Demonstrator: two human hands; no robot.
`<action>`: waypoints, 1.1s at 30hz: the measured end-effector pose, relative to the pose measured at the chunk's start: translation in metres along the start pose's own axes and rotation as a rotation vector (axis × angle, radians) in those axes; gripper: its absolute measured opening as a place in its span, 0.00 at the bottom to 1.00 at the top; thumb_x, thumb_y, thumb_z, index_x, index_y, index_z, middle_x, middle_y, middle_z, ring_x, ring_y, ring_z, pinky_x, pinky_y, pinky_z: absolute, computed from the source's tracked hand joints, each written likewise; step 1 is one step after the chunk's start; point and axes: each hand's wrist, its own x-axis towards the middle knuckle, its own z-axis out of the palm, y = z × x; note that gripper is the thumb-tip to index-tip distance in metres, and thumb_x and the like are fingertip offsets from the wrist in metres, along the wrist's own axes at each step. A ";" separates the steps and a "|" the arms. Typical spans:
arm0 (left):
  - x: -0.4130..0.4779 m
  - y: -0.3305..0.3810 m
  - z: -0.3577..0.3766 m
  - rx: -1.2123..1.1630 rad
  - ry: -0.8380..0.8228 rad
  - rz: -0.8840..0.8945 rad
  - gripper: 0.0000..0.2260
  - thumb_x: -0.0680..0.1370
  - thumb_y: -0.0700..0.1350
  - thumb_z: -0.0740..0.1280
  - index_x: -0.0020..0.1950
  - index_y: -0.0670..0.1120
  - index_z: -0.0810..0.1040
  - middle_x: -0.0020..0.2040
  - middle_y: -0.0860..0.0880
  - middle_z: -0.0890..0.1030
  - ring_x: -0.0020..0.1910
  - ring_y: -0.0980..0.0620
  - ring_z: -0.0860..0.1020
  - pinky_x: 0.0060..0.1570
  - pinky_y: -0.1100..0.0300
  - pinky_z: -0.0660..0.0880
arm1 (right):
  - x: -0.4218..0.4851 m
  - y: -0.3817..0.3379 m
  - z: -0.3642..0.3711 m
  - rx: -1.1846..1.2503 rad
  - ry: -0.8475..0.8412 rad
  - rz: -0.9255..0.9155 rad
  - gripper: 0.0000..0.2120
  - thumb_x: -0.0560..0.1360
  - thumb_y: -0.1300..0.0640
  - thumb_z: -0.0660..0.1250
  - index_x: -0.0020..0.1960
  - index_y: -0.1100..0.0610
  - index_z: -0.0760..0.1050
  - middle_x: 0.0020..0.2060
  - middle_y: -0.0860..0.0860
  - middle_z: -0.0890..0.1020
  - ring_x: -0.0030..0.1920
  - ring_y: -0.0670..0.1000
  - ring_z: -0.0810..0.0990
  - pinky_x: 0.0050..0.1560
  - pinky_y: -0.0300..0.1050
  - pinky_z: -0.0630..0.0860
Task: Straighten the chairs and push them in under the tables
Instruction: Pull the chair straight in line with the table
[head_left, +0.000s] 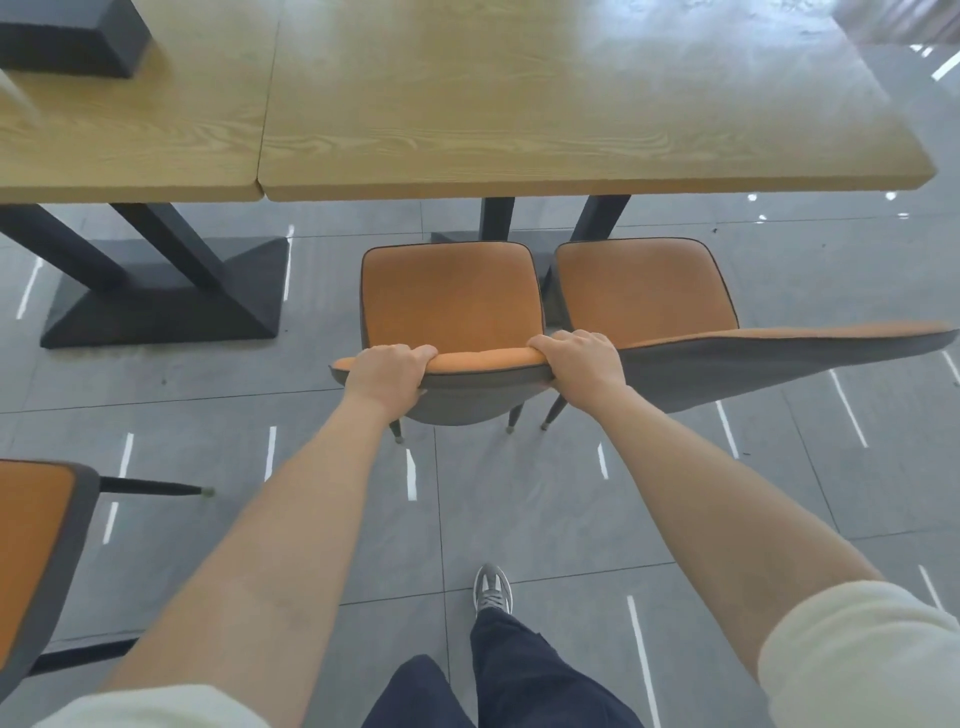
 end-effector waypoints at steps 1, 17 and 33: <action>0.000 0.001 -0.001 0.001 0.002 0.000 0.14 0.76 0.46 0.66 0.62 0.46 0.72 0.52 0.44 0.81 0.49 0.41 0.80 0.49 0.50 0.77 | 0.001 0.001 0.000 -0.002 -0.004 -0.004 0.15 0.75 0.61 0.62 0.62 0.53 0.71 0.55 0.55 0.79 0.57 0.59 0.75 0.61 0.55 0.70; -0.033 0.012 -0.012 -0.026 0.036 -0.155 0.32 0.80 0.52 0.60 0.77 0.49 0.44 0.78 0.44 0.48 0.77 0.43 0.48 0.74 0.44 0.50 | -0.005 -0.019 0.000 -0.013 0.036 0.206 0.40 0.75 0.62 0.65 0.76 0.52 0.42 0.75 0.59 0.53 0.74 0.62 0.54 0.73 0.60 0.54; -0.164 -0.161 -0.015 0.028 0.127 -0.235 0.29 0.81 0.57 0.47 0.76 0.49 0.36 0.78 0.46 0.39 0.77 0.47 0.39 0.74 0.47 0.39 | -0.030 -0.222 -0.013 0.077 0.073 0.093 0.35 0.80 0.40 0.46 0.74 0.53 0.28 0.75 0.55 0.33 0.76 0.56 0.34 0.75 0.54 0.37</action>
